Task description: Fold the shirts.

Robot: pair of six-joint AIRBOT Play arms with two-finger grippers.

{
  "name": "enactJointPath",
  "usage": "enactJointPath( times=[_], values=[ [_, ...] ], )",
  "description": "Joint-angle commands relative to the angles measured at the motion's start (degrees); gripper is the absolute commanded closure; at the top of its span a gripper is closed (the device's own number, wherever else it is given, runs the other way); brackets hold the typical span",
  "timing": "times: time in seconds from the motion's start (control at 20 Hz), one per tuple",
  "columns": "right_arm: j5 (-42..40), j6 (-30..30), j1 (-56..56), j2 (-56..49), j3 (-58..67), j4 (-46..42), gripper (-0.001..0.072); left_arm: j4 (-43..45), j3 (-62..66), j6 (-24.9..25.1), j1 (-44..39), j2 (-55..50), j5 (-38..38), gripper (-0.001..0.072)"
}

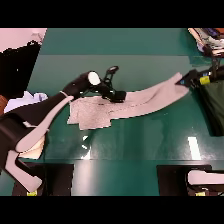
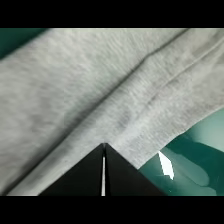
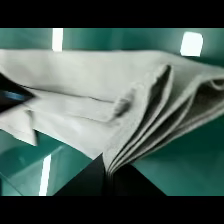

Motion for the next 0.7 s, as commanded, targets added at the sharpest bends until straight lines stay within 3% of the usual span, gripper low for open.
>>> enactJointPath(
  times=[0.0, 0.35, 0.65],
  values=[
    [-0.15, 2.62, 5.7, 5.09, 4.98, 7.3, 0.0698, -0.33, 5.2, 0.09, -3.32, -5.31, 0.09, 0.0685],
    [-1.77, 4.87, 18.29, 5.27, 13.38, 8.26, 0.0698, 5.2, 5.2, -0.28, -2.67, -5.33, -0.98, 0.0685],
    [-7.82, 3.26, 28.48, 4.22, 13.64, 8.31, 0.0698, 8.26, 5.73, -0.24, 9.51, 2.93, -8.7, 0.0685]
  ],
)
